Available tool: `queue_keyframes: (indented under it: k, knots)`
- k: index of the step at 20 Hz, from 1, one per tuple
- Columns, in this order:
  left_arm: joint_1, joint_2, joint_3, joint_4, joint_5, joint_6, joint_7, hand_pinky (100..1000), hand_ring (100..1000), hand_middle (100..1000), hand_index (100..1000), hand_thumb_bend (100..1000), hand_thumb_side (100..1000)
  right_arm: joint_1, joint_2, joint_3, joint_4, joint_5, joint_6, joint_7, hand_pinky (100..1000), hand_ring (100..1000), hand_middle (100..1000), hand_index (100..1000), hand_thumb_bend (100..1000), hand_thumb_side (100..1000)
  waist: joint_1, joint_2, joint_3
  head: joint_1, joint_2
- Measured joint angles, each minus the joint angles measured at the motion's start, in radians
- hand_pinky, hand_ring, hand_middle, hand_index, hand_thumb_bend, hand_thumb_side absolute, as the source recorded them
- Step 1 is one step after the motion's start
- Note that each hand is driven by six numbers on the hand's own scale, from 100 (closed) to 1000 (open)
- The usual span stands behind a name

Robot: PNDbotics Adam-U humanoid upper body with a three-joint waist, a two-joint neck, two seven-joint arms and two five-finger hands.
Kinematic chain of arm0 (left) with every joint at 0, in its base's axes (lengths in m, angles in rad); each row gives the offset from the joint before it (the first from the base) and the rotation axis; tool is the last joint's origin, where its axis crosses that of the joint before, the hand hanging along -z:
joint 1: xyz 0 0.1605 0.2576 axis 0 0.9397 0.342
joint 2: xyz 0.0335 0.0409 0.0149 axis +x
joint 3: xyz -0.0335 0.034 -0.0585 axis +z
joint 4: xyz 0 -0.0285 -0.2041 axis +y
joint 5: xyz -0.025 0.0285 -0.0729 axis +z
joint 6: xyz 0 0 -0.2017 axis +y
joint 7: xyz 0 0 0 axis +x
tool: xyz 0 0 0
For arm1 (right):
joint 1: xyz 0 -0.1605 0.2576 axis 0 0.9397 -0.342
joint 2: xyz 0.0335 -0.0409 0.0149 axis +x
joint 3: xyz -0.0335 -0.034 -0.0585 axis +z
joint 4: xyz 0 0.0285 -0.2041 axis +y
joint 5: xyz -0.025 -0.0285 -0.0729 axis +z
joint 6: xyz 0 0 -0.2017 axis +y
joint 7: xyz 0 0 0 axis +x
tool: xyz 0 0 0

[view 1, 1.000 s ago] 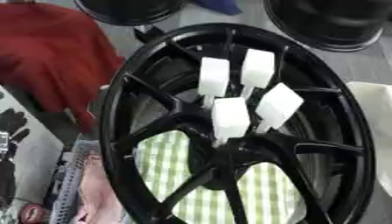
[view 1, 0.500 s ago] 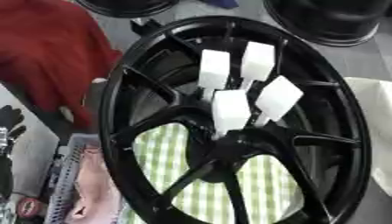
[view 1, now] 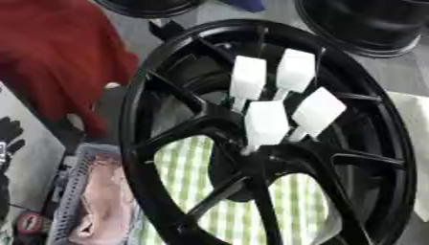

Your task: Pull the pin out of the wheel hub.

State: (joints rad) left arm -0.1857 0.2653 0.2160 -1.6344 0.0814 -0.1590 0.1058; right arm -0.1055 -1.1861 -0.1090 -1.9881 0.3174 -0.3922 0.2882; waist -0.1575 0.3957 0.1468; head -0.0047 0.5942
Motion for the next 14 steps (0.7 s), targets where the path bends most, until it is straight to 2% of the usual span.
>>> queue_keyframes:
  k: [7,14]
  knots:
    - [-0.008,0.000,-0.001,0.000,-0.002,0.001,-0.004,893,874,782,870,249,757,-0.025,-0.010,0.049,0.000,0.036,-0.048,0.065,927,913,863,912,100,129,-0.006,0.005,0.009,-0.022,-0.008]
    - [-0.008,0.001,-0.002,0.000,-0.002,0.002,-0.006,894,874,782,870,248,757,-0.049,-0.022,0.101,0.000,0.040,-0.091,0.107,924,916,871,920,100,100,-0.004,0.005,0.005,-0.060,0.001]
